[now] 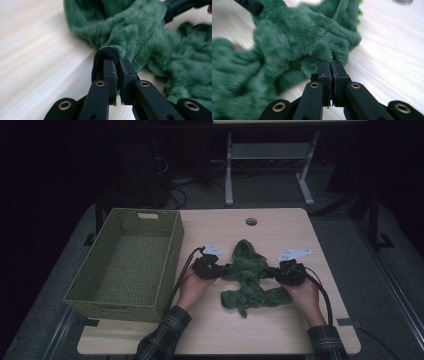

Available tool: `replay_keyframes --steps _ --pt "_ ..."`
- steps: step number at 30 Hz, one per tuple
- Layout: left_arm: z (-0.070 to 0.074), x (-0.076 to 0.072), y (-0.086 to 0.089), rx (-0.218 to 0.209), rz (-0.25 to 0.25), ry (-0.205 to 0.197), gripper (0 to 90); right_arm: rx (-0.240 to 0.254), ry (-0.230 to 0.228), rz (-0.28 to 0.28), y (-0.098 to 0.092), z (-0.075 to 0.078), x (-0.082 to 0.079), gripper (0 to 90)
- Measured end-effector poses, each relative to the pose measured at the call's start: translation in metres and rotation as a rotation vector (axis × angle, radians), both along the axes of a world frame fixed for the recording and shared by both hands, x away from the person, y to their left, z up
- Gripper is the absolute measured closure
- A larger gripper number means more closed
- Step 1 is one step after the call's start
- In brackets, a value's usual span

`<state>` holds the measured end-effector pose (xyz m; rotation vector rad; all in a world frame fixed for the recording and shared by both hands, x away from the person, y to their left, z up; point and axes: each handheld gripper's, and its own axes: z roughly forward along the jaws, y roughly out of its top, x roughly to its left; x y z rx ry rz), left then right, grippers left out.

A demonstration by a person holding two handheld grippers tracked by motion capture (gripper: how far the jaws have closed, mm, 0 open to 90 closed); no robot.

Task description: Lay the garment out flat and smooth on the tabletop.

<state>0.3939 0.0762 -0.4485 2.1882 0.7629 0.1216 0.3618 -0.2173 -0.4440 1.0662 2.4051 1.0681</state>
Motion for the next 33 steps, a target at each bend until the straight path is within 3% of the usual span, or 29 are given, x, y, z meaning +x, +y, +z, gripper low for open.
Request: replay_keyframes --steps 4,7,10,13,16,20,25,27,30,33 --pt "-0.016 0.002 -0.008 0.026 -0.004 0.021 84.5 -0.009 0.047 -0.006 -0.003 -0.012 0.005 87.0" --pt "-0.015 0.002 -0.009 0.02 0.001 0.02 82.1 -0.016 0.063 0.0 -0.003 -0.015 0.005 85.3" --pt "-0.003 0.0 -0.006 -0.006 0.01 0.006 69.9 0.008 0.046 -0.01 -0.007 -0.01 0.002 75.5" --pt "0.013 0.001 -0.002 -0.03 0.024 -0.023 62.5 0.048 0.008 -0.031 -0.012 0.005 0.0 69.6" --pt "0.028 0.007 -0.001 -0.034 0.031 -0.049 58.9 0.069 -0.043 -0.041 -0.015 0.021 0.001 68.1" --pt "0.037 0.019 -0.006 -0.03 0.052 -0.07 56.4 0.089 -0.049 -0.045 -0.014 0.034 0.012 64.8" --pt "0.03 0.04 -0.013 -0.017 0.078 -0.059 55.3 0.103 -0.054 -0.041 -0.003 0.037 0.032 63.4" --pt "0.025 0.048 -0.015 -0.006 0.086 -0.053 54.0 0.099 -0.021 -0.034 0.003 0.036 0.041 62.1" --pt "0.018 0.059 -0.017 -0.014 0.101 -0.046 52.3 0.104 -0.02 -0.028 0.012 0.031 0.052 62.2" --pt "0.011 0.067 -0.018 -0.016 0.109 -0.029 50.3 0.09 0.018 -0.014 0.021 0.026 0.065 61.8"
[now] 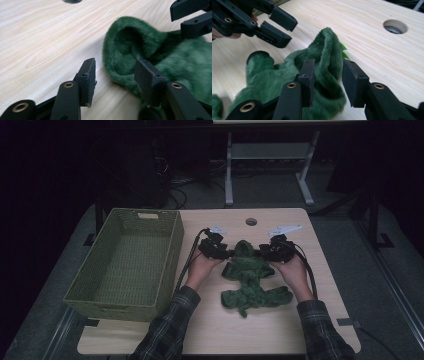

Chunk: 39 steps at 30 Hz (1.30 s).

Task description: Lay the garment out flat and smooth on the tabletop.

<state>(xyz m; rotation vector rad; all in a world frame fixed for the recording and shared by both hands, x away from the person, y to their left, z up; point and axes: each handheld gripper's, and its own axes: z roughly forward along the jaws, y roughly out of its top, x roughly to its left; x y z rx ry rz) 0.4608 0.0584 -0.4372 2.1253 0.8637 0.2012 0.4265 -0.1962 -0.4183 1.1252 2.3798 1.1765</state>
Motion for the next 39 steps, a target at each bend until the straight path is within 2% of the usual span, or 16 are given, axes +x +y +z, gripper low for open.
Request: replay_keyframes --steps 2,4,7,9,10,15,18,19,21,22,24,25,27,32,36,39 --pt "-0.004 0.004 0.0 0.0 0.002 0.01 49.8 -0.005 0.001 0.0 0.005 -0.004 0.005 61.8" --pt "-0.008 0.007 -0.002 -0.002 0.0 0.028 49.1 -0.03 0.05 0.0 0.01 -0.011 0.01 61.1" --pt "-0.013 0.009 -0.007 0.009 -0.011 0.034 48.5 -0.054 0.072 0.006 0.012 -0.018 0.014 64.9" --pt "-0.017 0.01 -0.009 0.01 -0.012 0.043 48.4 -0.084 0.089 0.007 0.012 -0.023 0.015 69.1" --pt "-0.018 0.01 -0.01 0.01 -0.012 0.046 48.4 -0.1 0.092 -0.001 0.01 -0.025 0.015 74.9" --pt "-0.022 0.012 -0.017 -0.003 -0.026 0.068 47.7 -0.077 0.112 -0.022 -0.003 -0.029 0.014 77.8" --pt "-0.023 0.012 -0.023 0.024 -0.048 0.07 47.7 -0.063 0.115 -0.017 -0.008 -0.029 0.013 84.3" --pt "-0.023 0.012 -0.025 0.019 -0.048 0.071 47.8 -0.059 0.108 -0.016 -0.009 -0.029 0.012 85.1" --pt "-0.022 0.012 -0.028 0.024 -0.056 0.073 54.2 -0.05 0.103 -0.021 -0.01 -0.027 0.011 86.2" --pt "-0.021 0.013 -0.028 0.047 -0.069 0.066 60.6 -0.05 0.093 -0.025 -0.011 -0.027 0.01 86.3" --pt "-0.02 0.012 -0.031 0.058 -0.069 0.067 75.1 -0.042 0.086 -0.026 -0.014 -0.025 0.009 86.4" --pt "-0.019 0.012 -0.03 0.083 -0.075 0.054 80.3 -0.038 0.084 -0.03 -0.015 -0.025 0.008 86.4" --pt "-0.018 0.012 -0.029 0.09 -0.075 0.053 86.6 -0.032 0.076 -0.042 -0.018 -0.023 0.007 86.4" --pt "-0.01 0.011 -0.023 0.1 -0.065 0.017 88.6 -0.021 0.056 -0.055 -0.025 -0.019 0.005 86.8" --pt "0.005 0.009 -0.014 0.083 -0.039 -0.068 88.9 -0.006 0.038 -0.074 -0.032 -0.015 0.003 87.1" --pt "0.015 0.008 -0.007 0.066 -0.015 -0.131 89.2 0.016 -0.003 -0.075 -0.037 -0.011 0.002 87.3"
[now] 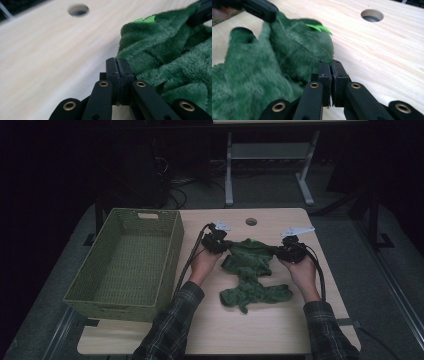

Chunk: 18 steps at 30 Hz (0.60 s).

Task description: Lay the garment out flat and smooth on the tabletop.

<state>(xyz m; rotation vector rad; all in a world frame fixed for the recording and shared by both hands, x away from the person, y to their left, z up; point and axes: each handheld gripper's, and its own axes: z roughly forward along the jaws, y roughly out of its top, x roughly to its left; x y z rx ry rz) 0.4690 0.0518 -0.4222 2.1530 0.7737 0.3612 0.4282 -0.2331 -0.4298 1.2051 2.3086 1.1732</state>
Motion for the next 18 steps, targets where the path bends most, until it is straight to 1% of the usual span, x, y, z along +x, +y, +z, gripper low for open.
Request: replay_keyframes --steps 1,3,4,6,9,12,13,18 --pt "0.0 0.001 0.001 0.002 -0.001 0.0 89.3 0.023 0.012 -0.005 -0.002 -0.003 0.002 87.4" --pt "-0.005 0.002 -0.001 -0.001 0.001 0.005 89.3 0.033 0.04 -0.016 -0.004 -0.009 0.006 87.4" --pt "-0.009 0.003 -0.003 0.009 0.003 0.006 89.3 0.034 0.054 -0.022 -0.004 -0.013 0.009 87.4" --pt "-0.019 0.006 -0.006 0.029 0.007 0.015 89.4 0.018 0.068 -0.037 -0.002 -0.022 0.013 87.4" --pt "-0.03 0.009 -0.008 0.043 0.007 0.033 89.4 0.0 0.087 -0.056 -0.001 -0.033 0.018 87.3" --pt "-0.039 0.012 -0.01 0.065 0.013 0.035 89.4 -0.027 0.084 -0.058 0.001 -0.04 0.022 87.3" --pt "-0.04 0.013 -0.01 0.074 0.013 0.035 89.4 -0.042 0.086 -0.058 0.002 -0.044 0.023 87.3" --pt "-0.049 0.019 -0.012 0.086 0.03 0.031 89.4 -0.05 0.07 -0.07 0.005 -0.046 0.026 87.3"
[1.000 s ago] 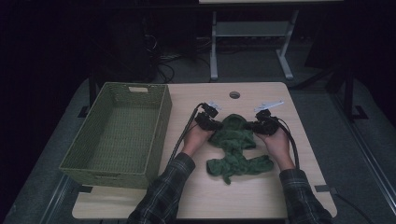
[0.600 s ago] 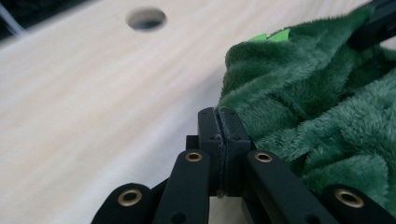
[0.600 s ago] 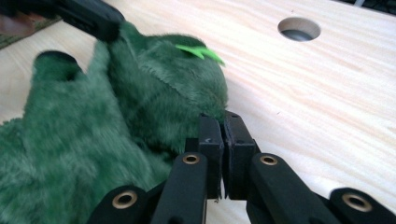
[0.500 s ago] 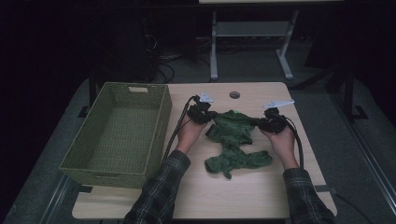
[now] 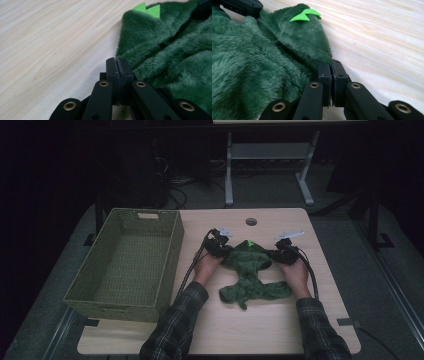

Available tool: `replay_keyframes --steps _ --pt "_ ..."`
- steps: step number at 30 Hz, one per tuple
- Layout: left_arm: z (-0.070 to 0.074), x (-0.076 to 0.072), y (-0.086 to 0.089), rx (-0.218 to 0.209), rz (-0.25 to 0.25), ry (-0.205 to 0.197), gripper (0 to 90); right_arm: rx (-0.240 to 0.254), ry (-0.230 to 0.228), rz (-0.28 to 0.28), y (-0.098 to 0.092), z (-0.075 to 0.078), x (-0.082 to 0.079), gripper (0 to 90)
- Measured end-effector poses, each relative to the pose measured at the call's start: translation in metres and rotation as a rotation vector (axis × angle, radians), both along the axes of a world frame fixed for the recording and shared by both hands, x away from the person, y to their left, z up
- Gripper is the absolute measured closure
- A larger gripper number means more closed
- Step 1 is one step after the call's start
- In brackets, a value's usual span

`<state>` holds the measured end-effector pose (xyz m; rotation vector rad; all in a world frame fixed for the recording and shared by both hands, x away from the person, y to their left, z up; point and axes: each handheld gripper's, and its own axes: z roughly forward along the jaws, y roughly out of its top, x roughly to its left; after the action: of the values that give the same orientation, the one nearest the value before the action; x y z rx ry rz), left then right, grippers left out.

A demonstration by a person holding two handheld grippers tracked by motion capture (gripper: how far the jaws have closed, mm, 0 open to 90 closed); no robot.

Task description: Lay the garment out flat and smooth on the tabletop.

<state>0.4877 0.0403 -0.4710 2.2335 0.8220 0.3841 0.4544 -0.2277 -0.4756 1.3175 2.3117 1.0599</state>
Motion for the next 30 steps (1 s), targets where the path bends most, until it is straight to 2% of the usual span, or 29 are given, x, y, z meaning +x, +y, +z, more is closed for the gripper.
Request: replay_keyframes --steps 3,5,7,9,13,15,20,22,24,25,26,27,28,29,30 --pt "0.0 0.001 0.001 -0.029 0.003 0.005 88.6 -0.023 -0.01 -0.011 0.003 0.001 0.004 84.4" --pt "0.003 0.0 0.003 -0.038 -0.005 0.009 86.9 0.003 -0.015 -0.003 0.002 0.006 0.002 79.4" --pt "0.01 -0.001 0.006 -0.067 -0.006 0.008 81.9 0.043 -0.02 -0.005 0.0 0.013 -0.001 72.7" --pt "0.02 -0.003 0.01 -0.098 -0.01 0.013 76.7 0.062 -0.038 0.0 -0.004 0.021 -0.005 68.2" --pt "0.042 -0.012 0.019 -0.102 -0.025 0.0 66.5 0.101 -0.046 0.002 -0.012 0.036 -0.012 60.4" --pt "0.052 -0.02 0.023 -0.122 -0.027 -0.001 61.0 0.101 -0.056 0.006 -0.015 0.042 -0.018 57.1" --pt "0.063 -0.044 0.029 -0.124 -0.062 0.011 47.2 0.091 -0.043 0.021 -0.016 0.048 -0.032 50.7" --pt "0.064 -0.053 0.032 -0.117 -0.068 0.012 43.6 0.088 -0.037 0.029 -0.016 0.05 -0.038 49.9" --pt "0.065 -0.061 0.034 -0.121 -0.076 0.019 41.0 0.077 -0.057 0.027 -0.016 0.051 -0.046 48.2" --pt "0.064 -0.065 0.035 -0.12 -0.077 0.018 38.2 0.076 -0.054 0.026 -0.016 0.051 -0.051 46.1" --pt "0.064 -0.065 0.035 -0.12 -0.077 0.018 36.7 0.076 -0.054 0.026 -0.016 0.051 -0.051 46.1" --pt "0.063 -0.075 0.038 -0.12 -0.084 0.01 36.7 0.074 -0.052 0.025 -0.016 0.052 -0.053 44.1" --pt "0.06 -0.085 0.041 -0.116 -0.096 0.006 32.7 0.067 -0.079 0.005 -0.016 0.053 -0.066 42.2" --pt "0.06 -0.085 0.041 -0.116 -0.096 0.006 31.0 0.067 -0.079 0.005 -0.016 0.053 -0.066 42.2" --pt "0.058 -0.096 0.043 -0.109 -0.102 0.007 29.5 0.073 -0.068 0.008 -0.016 0.055 -0.073 42.3"
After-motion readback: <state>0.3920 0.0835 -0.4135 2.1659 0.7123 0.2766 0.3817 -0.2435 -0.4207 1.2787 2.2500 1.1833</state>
